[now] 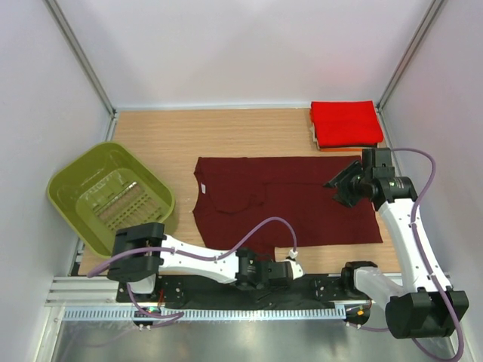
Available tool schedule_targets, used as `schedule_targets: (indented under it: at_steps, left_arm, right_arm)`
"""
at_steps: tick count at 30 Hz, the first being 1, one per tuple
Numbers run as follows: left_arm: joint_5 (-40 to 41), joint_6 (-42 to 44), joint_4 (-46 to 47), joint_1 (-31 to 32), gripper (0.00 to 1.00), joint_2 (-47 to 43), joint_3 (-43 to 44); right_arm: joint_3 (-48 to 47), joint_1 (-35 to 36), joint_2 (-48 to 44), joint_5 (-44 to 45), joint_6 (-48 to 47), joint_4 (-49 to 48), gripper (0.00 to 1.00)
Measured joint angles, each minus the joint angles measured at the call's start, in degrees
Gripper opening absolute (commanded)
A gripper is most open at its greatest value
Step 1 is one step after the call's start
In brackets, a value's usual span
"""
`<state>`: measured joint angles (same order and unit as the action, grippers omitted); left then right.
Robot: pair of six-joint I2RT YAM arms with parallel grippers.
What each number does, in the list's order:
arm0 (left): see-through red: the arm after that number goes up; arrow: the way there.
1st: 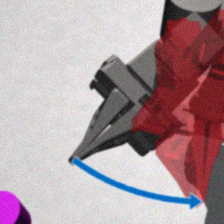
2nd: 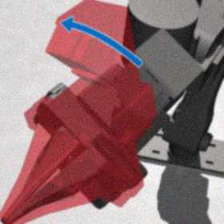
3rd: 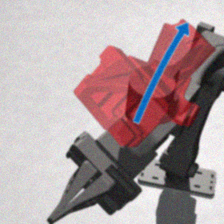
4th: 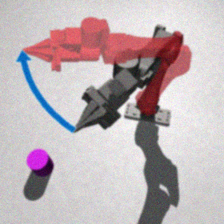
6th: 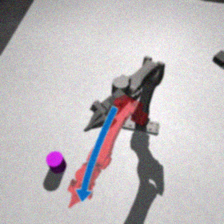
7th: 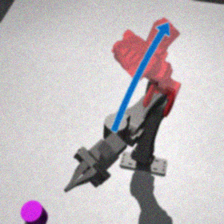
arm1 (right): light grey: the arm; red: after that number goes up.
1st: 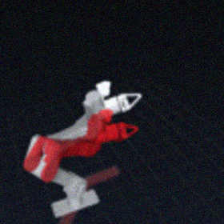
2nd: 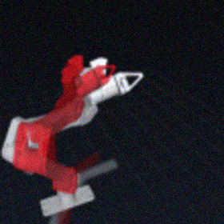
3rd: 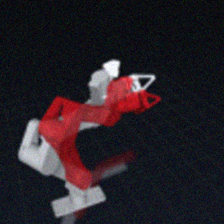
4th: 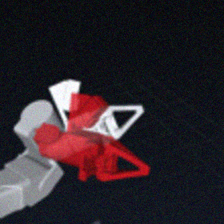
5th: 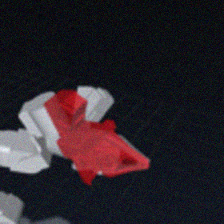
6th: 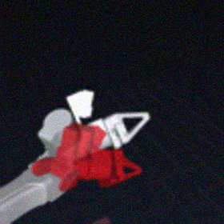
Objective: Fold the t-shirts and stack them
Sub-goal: Fold the tshirt
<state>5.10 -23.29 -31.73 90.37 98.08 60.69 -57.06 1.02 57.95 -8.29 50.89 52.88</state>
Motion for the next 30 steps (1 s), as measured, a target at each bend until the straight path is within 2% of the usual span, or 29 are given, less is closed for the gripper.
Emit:
schedule_targets:
  at_steps: [9, 15, 24, 30]
  left_arm:
    - [3.93, 0.79, -1.81, 0.00, 0.37, -0.39, 1.77]
    - [4.26, 0.81, -1.46, 0.00, 0.33, 2.71, 1.33]
    - [8.09, 0.28, -1.77, -0.48, 0.00, 2.91, 1.33]
    - [10.14, 0.59, -3.28, -2.38, 0.00, 1.95, 1.29]
  right_arm:
    - [0.39, 0.00, -0.17, 0.07, -0.20, 0.55, 0.52]
    - [0.39, -0.02, -0.35, 0.42, -0.20, 0.66, 0.52]
    - [0.04, -0.02, -1.05, 1.60, -0.70, 1.51, 0.52]
    - [-0.55, -0.02, -1.09, 1.77, -1.14, 1.62, 0.52]
